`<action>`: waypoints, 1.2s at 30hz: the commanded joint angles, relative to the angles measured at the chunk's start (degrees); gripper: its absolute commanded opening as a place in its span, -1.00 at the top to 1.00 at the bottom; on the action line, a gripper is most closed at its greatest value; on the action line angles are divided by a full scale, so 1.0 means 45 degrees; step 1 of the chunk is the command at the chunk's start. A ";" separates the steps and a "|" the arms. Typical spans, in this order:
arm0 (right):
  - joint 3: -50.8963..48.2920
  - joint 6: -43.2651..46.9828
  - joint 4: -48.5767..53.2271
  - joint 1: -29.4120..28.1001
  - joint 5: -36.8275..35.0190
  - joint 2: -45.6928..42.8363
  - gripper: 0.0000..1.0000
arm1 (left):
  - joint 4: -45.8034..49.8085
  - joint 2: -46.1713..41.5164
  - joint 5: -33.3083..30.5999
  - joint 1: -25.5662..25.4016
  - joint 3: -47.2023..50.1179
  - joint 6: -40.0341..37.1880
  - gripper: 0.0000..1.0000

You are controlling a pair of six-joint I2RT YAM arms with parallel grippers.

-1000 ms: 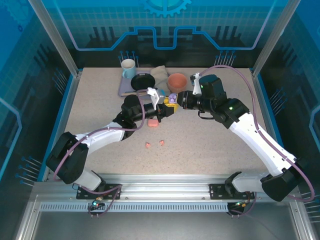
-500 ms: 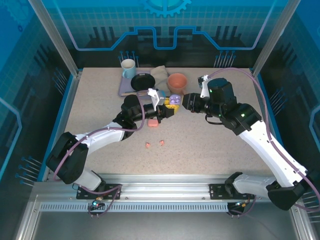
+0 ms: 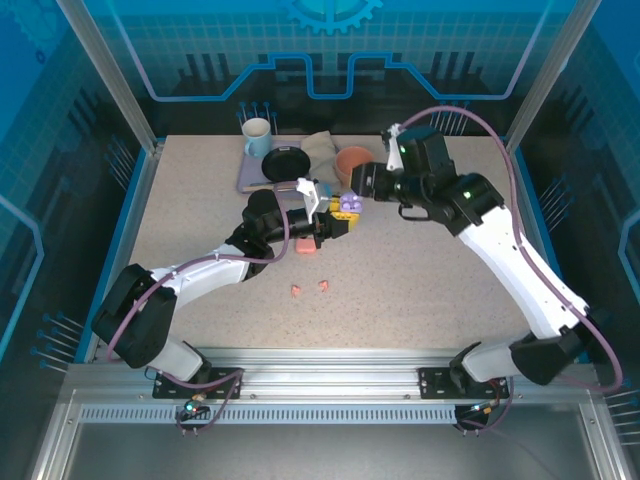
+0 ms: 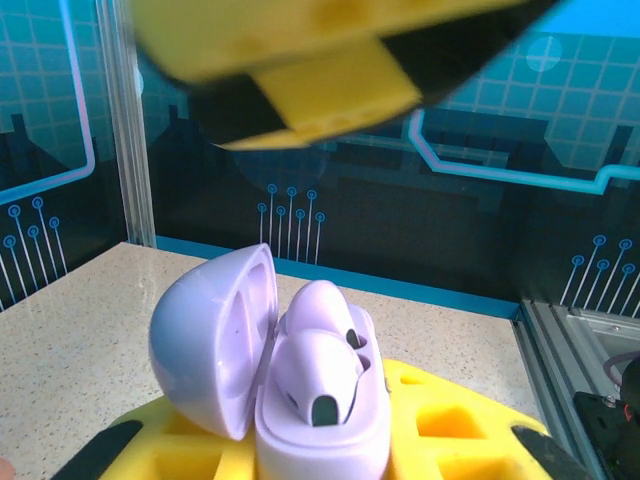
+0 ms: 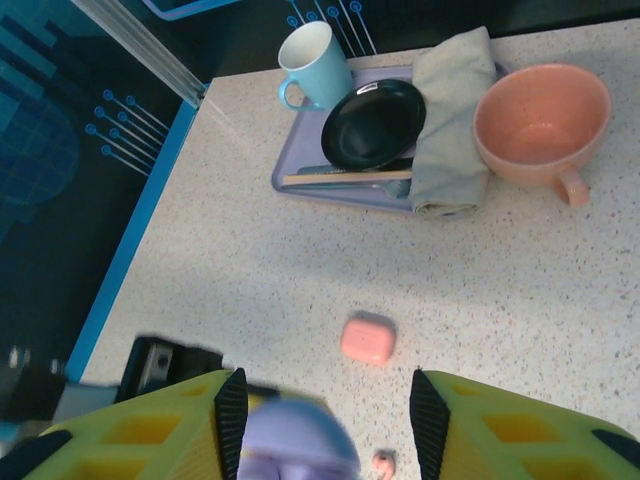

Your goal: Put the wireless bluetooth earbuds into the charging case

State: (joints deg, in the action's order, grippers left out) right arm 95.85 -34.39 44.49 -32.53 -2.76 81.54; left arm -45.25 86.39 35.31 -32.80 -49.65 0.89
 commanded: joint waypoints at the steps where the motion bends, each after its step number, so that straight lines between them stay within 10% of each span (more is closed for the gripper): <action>1: 0.1442 0.0653 0.1664 0.0312 0.0193 0.1326 0.03 | -0.0022 -0.0472 0.0454 0.0008 0.0048 -0.0453 1.00; 8: 0.2070 0.1158 0.2899 0.0367 0.0667 0.2361 0.12 | 0.0001 -0.0485 0.0174 0.0024 -0.0001 -0.0607 1.00; 24: -0.2971 -0.1090 0.1912 0.0309 -0.0180 -0.1972 0.20 | 0.0967 0.0690 -0.0420 0.0496 -0.0923 0.0640 1.00; 36: -0.5607 -0.2419 0.0548 0.3488 -0.0440 -0.2011 0.16 | 0.6402 0.6195 -0.0328 0.0149 -0.6562 0.7255 1.00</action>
State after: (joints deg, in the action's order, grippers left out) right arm 71.96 -43.27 49.23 -17.96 -4.27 72.47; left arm -26.98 109.06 33.95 -31.18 -73.38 22.52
